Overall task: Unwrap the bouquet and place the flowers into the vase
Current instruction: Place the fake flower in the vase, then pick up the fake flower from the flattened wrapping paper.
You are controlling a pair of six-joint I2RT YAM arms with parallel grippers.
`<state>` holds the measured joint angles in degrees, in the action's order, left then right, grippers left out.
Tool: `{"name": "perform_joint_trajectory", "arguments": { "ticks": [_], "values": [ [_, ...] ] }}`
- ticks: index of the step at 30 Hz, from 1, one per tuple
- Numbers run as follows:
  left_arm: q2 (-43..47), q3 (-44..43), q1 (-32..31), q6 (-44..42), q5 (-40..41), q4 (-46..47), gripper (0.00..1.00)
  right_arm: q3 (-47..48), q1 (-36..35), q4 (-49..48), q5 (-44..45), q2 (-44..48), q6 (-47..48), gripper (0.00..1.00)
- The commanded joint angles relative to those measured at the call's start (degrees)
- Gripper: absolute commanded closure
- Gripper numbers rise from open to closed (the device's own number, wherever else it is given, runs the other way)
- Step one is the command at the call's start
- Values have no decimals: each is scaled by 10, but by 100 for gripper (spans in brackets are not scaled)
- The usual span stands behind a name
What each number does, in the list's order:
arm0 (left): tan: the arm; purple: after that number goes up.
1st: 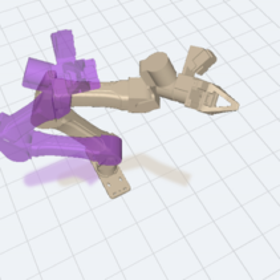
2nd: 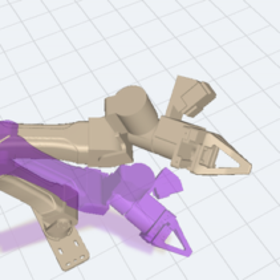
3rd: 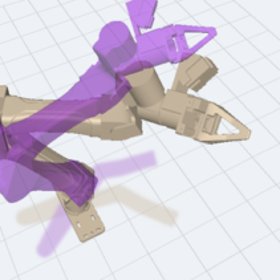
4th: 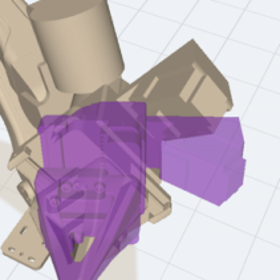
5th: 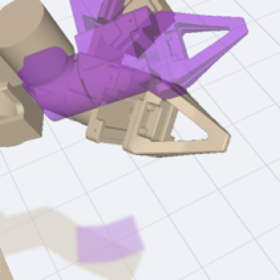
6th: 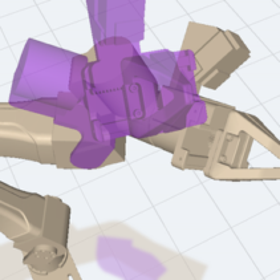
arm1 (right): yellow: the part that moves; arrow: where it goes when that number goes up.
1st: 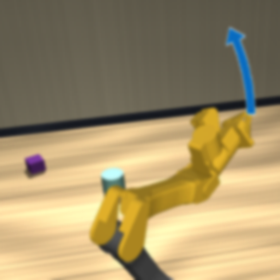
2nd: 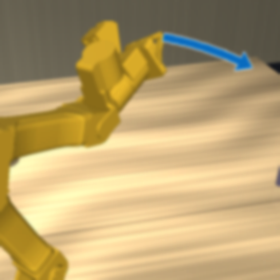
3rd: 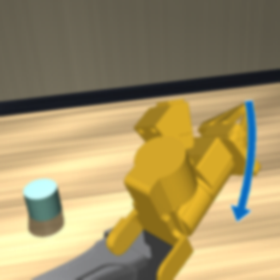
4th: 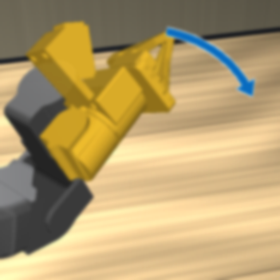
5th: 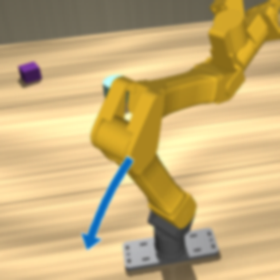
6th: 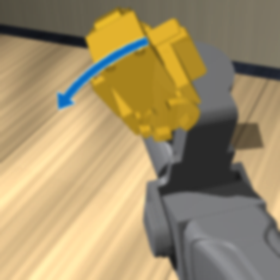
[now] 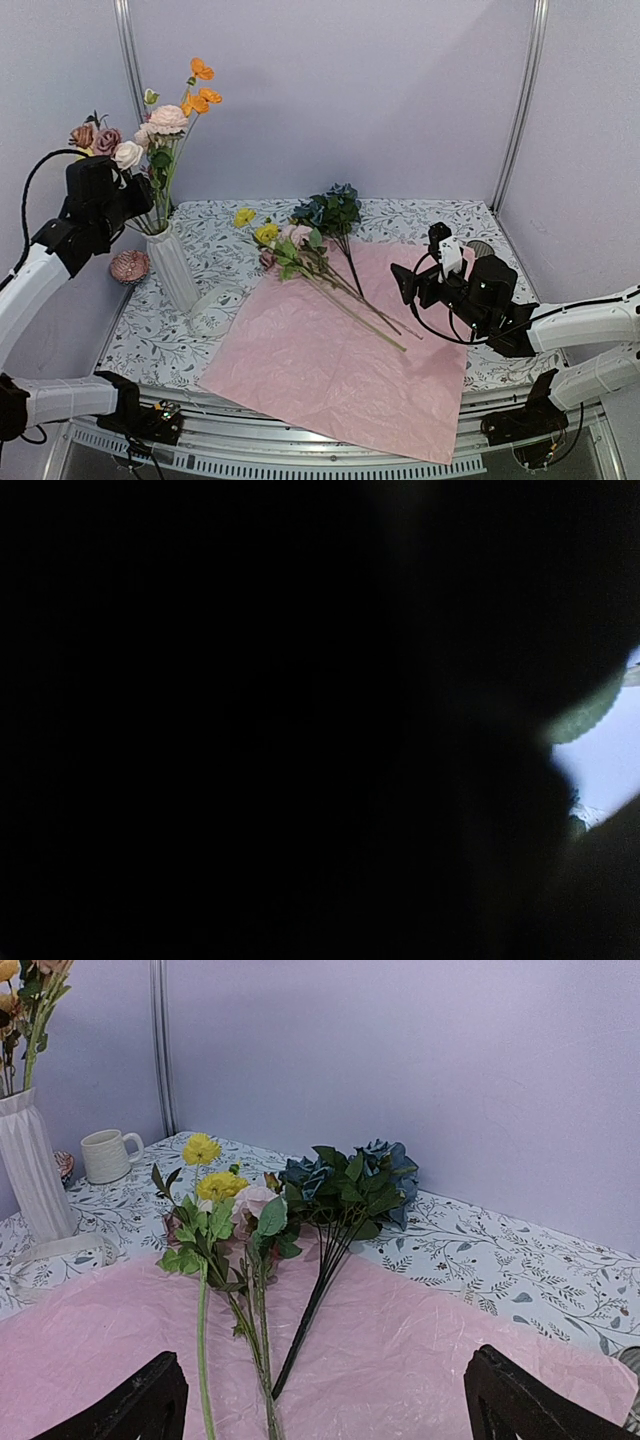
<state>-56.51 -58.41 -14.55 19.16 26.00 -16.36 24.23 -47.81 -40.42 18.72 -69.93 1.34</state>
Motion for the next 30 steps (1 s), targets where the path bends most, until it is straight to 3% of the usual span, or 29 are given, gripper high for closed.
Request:
{"name": "perform_joint_trajectory", "arguments": {
  "ticks": [1,23,26,30],
  "values": [
    [18,-6,4,18,-24,-33,49,5,2,-13,-7,-6,1,1],
    [46,82,3,44,-50,-48,46,5,2,-10,-10,-6,-2,1],
    [48,76,4,46,-67,-57,40,5,3,-10,-8,-6,-2,1],
    [78,85,4,62,-82,-69,21,6,3,-9,-7,-6,-1,1]
  ]
}}
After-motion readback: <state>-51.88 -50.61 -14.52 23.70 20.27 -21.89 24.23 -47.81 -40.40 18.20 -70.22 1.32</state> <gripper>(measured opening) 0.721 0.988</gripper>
